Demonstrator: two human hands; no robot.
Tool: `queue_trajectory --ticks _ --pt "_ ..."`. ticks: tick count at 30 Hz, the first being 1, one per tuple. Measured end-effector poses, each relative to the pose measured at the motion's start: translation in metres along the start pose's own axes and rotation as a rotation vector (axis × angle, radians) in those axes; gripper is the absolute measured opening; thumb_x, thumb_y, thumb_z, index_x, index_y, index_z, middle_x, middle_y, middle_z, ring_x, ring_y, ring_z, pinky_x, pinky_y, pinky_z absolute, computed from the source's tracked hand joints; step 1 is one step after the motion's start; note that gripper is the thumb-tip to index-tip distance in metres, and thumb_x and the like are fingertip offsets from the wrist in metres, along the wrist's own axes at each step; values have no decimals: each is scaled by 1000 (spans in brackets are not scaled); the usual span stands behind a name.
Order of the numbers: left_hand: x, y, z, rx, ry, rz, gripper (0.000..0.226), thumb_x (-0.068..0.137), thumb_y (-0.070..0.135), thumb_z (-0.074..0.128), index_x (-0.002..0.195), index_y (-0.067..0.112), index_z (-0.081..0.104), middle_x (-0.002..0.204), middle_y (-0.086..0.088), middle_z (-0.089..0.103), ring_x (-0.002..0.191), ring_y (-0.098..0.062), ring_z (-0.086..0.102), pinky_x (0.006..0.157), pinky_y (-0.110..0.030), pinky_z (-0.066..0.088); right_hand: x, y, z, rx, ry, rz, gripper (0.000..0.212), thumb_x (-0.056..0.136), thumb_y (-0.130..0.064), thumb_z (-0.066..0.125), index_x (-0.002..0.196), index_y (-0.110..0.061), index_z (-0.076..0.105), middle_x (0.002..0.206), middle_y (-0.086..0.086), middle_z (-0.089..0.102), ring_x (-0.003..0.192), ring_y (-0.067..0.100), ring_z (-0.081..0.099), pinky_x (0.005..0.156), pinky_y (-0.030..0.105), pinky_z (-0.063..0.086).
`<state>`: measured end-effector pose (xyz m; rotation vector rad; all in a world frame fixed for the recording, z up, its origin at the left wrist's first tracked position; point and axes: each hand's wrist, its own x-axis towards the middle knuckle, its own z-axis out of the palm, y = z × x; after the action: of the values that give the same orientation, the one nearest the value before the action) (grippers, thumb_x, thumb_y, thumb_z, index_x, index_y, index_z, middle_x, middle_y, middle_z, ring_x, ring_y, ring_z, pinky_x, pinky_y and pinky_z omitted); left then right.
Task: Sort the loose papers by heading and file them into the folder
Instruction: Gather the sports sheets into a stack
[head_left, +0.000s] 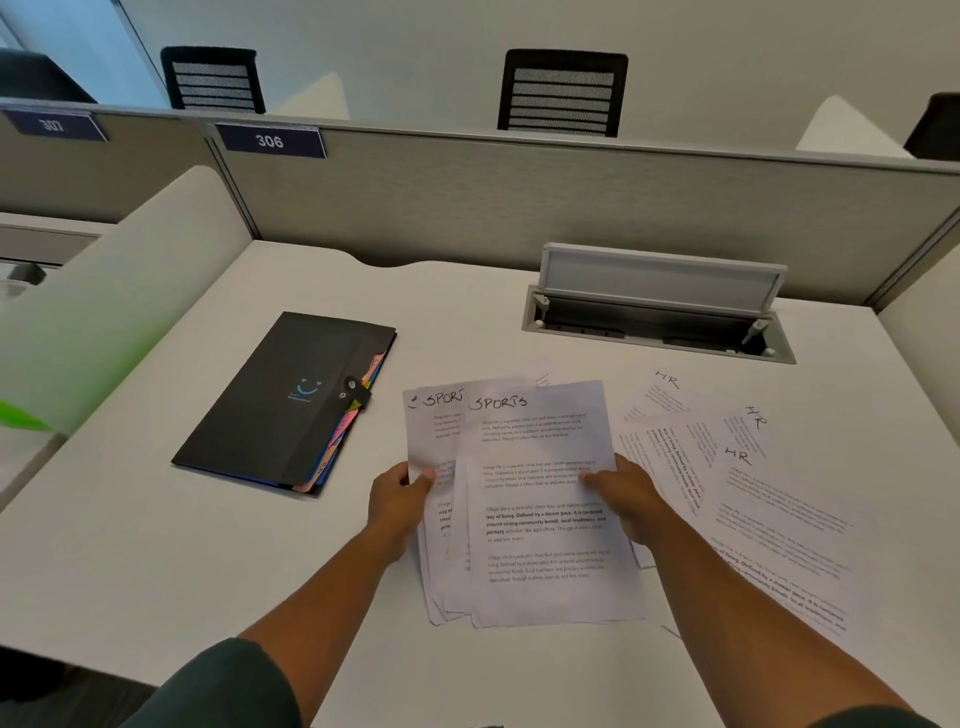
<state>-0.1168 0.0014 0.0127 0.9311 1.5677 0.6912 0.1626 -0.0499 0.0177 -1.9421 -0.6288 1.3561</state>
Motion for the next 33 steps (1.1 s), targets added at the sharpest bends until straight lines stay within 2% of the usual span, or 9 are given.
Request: queue_trajectory --ticks 5,9,11,17,22,24,27,30,33 --pt "2 10 -8 -29 -147 -1 22 94 30 64 109 16 68 100 -5 75 94 -27 71 84 -47 59 0 -14 4 105 -50 -51 36 89 -13 67 124 -17 60 113 7 69 98 29 67 87 48 55" --pt "-2 24 -14 -64 -245 59 26 94 32 63 117 21 63 105 -1 75 96 -22 72 74 -37 60 -3 -28 8 157 -98 -72 33 90 -12 65 121 -20 56 113 5 68 98 26 65 75 39 53" --pt "-2 29 -18 -80 -275 85 29 94 32 62 122 23 59 109 -2 74 97 -22 72 75 -38 60 -2 -33 9 184 -86 -83 34 91 -11 64 122 -19 55 112 5 67 96 21 64 74 36 49" --pt "-6 40 -23 -34 -352 102 38 91 43 62 126 29 57 110 1 73 103 -22 70 85 -45 59 0 -38 11 149 -44 -72 35 89 -16 67 121 -14 56 116 5 65 98 20 62 89 41 49" --pt "-13 48 -14 -64 -348 75 22 101 36 50 117 30 63 109 -10 73 96 -29 73 83 -49 60 -3 -37 25 253 -136 -22 31 92 -9 62 121 -14 55 116 5 65 99 22 62 88 41 48" --pt "-17 53 -11 -113 -312 28 32 101 47 42 112 30 67 106 -11 74 93 -29 73 79 -46 60 -4 -37 31 259 -141 -36 32 91 -8 64 121 -13 57 117 7 67 102 26 65 92 43 52" --pt "-12 54 -9 -244 -401 3 59 92 71 28 124 37 63 115 -6 73 106 -31 70 92 -54 55 -8 -43 38 260 -98 -70 31 88 -10 68 118 -11 60 110 7 71 97 26 70 90 45 56" --pt "-12 61 -11 -243 -399 69 50 91 65 44 126 33 61 115 -4 73 103 -29 71 86 -51 57 -12 -54 44 311 -70 -101 33 84 -14 74 114 -13 62 107 6 73 92 27 72 83 46 59" --pt "-11 67 -12 -102 -266 182 34 87 36 71 118 23 65 110 -6 74 89 -22 75 70 -39 62 -16 -68 50 282 -78 -152 35 86 -16 71 119 -15 57 111 5 70 94 27 70 82 46 59"
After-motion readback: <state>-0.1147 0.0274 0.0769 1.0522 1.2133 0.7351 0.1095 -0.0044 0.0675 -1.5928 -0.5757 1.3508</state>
